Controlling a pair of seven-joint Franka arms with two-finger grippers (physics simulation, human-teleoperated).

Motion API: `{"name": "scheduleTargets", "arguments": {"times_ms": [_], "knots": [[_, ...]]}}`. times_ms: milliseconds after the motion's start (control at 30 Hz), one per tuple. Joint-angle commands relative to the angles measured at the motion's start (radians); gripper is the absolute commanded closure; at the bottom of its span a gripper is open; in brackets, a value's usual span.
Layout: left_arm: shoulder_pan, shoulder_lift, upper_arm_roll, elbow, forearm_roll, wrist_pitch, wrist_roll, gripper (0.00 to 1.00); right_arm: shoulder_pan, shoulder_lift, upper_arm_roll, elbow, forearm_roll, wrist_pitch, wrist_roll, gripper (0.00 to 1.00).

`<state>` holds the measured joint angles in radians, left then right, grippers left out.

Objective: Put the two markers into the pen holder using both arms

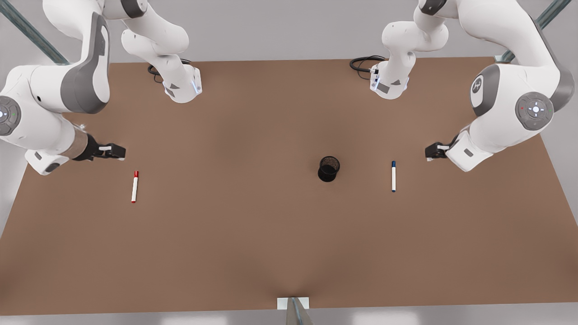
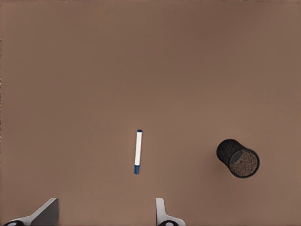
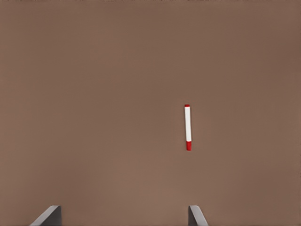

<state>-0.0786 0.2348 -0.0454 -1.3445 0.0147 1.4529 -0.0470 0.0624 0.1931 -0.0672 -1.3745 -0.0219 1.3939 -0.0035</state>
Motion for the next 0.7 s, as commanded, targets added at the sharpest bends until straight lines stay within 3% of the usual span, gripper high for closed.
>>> {"name": "scheduleTargets", "arguments": {"times_ms": [0, 100, 167, 267, 400, 667], "knots": [[-0.013, 0.004, -0.001, 0.007, 0.013, 0.05, -0.014, 0.0, -0.003, -0.001, 0.001, -0.001, -0.009, 0.054, -0.015, 0.0], [-0.003, 0.11, -0.001, 0.018, -0.018, 0.095, -0.016, 0.0, -0.003, 0.008, 0.003, 0.002, -0.012, 0.063, -0.006, 0.0], [0.0, 0.153, 0.004, -0.122, -0.048, 0.372, -0.045, 0.0, -0.004, 0.02, 0.003, -0.001, -0.013, 0.086, -0.013, 0.0], [0.002, 0.159, 0.01, -0.323, -0.045, 0.642, -0.096, 0.0, -0.01, 0.072, 0.003, -0.005, -0.039, 0.14, -0.012, 0.0], [0.045, 0.182, 0.01, -0.473, -0.042, 0.787, -0.08, 0.0, -0.044, 0.137, 0.006, -0.031, 0.023, 0.163, -0.047, 0.0], [0.036, 0.158, 0.01, -0.696, -0.042, 0.971, -0.079, 0.0, -0.147, 0.197, 0.01, -0.221, 0.028, 0.382, -0.107, 0.0]]}}
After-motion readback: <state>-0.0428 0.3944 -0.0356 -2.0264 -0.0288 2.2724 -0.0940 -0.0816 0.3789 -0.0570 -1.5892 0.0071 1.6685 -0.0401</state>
